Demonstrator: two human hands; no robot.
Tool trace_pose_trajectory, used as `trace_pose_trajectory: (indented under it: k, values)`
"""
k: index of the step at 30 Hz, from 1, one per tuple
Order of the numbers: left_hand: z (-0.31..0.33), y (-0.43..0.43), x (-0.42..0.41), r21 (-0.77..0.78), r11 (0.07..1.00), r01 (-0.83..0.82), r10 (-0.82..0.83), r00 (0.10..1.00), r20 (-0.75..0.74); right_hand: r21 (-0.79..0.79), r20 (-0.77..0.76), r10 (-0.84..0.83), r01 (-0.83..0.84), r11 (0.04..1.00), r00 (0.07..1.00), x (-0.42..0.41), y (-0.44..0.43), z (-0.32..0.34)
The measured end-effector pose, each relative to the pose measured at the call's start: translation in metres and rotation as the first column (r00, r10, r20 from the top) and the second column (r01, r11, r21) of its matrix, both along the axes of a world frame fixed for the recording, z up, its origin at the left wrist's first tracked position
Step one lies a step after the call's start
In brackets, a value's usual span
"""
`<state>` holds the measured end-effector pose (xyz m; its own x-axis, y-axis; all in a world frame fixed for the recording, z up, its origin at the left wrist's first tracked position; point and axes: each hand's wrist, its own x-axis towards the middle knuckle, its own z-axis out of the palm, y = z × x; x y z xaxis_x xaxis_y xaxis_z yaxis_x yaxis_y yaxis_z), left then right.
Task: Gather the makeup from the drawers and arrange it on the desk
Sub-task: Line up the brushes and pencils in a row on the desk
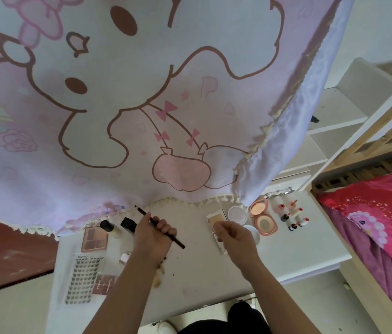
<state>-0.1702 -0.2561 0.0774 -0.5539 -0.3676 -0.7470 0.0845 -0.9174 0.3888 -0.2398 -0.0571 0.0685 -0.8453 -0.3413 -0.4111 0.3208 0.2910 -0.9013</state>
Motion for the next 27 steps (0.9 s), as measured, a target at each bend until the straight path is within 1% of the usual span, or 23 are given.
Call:
trace_pose_trajectory:
  k: [2, 4, 8, 12, 18, 22, 25, 27]
  values:
    - [0.003, 0.003, -0.006, 0.093, 0.991, -0.092, 0.096, 0.995, -0.040, -0.068, 0.032, 0.088, -0.086, 0.994, 0.996, 0.009, -0.007, 0.004]
    - [0.003, 0.006, -0.010, 0.144, 0.981, -0.130, 0.140, 0.988, -0.062, -0.097, 0.043, 0.128, -0.124, 0.988, 0.991, 0.013, -0.011, 0.010]
    - [0.005, 0.006, -0.013, 0.158, 0.972, -0.172, 0.185, 0.981, -0.066, -0.121, 0.043, 0.171, -0.165, 0.979, 0.984, 0.017, -0.014, 0.019]
    - [0.007, 0.009, -0.013, 0.160, 0.970, -0.183, 0.193, 0.980, -0.055, -0.110, 0.030, 0.197, -0.192, 0.975, 0.980, 0.018, -0.014, 0.019]
    - [0.003, 0.006, -0.012, 0.140, 0.964, -0.226, 0.232, 0.972, -0.035, -0.131, 0.010, 0.149, -0.147, 0.980, 0.989, 0.017, -0.012, 0.018]
    - [0.001, 0.012, -0.012, 0.105, 0.973, -0.206, 0.211, 0.977, -0.031, -0.145, 0.006, 0.145, -0.143, 0.979, 0.989, 0.021, -0.017, 0.015]
    - [0.001, 0.017, -0.012, 0.017, 0.987, -0.163, 0.163, 0.987, -0.013, -0.155, 0.023, 0.123, -0.118, 0.981, 0.992, 0.022, -0.019, 0.013]
    - [0.001, 0.019, -0.011, -0.077, 0.993, -0.086, 0.086, 0.996, 0.005, -0.153, 0.045, 0.099, -0.091, 0.984, 0.994, 0.021, -0.016, 0.010]
